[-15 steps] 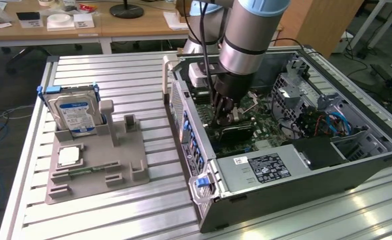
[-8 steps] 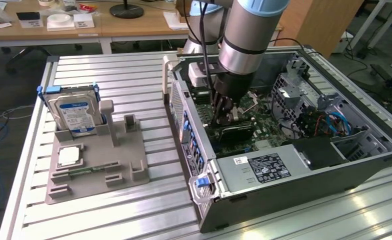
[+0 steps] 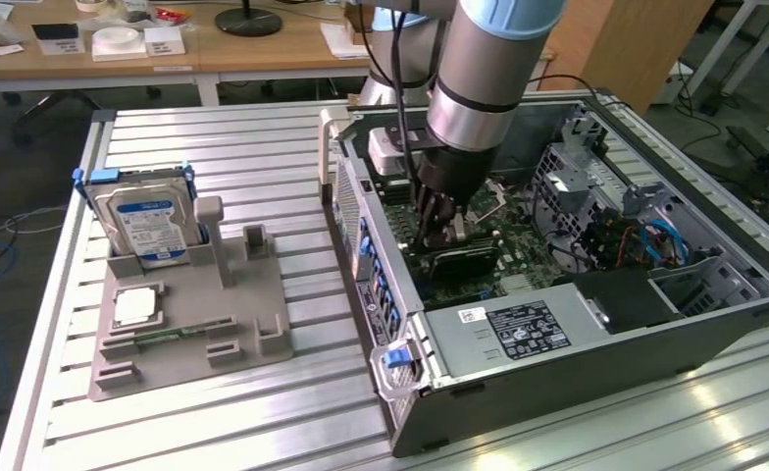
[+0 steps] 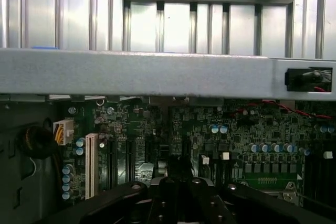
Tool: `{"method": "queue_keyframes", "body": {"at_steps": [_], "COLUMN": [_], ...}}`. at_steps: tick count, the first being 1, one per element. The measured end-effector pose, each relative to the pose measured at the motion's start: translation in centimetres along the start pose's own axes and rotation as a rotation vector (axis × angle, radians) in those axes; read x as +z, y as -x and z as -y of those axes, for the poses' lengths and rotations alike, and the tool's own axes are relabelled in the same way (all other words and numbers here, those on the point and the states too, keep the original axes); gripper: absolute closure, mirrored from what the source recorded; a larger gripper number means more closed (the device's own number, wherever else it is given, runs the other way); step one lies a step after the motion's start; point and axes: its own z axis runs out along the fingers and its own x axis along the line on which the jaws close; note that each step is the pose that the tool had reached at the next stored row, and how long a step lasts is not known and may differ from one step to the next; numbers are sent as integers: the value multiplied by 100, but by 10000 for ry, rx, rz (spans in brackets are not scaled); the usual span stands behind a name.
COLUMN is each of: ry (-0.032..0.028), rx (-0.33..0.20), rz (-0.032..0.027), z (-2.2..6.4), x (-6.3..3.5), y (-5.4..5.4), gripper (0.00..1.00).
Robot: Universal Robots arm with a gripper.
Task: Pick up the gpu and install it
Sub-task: 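Press down on the gpu until it lock into place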
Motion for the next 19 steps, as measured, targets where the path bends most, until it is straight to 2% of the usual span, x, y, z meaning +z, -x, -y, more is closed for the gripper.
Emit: {"method": "queue_keyframes", "body": {"at_steps": [5, 9, 13, 19], "ry": [4, -37, -16, -16], "rx": [-1, -7, -4, -3], "rz": [-10, 50, 25, 25], "z": [5, 4, -2, -3], "x": [1, -35, -148, -161], "y": [7, 7, 9, 10], "gripper": [89, 89, 89, 89]}}
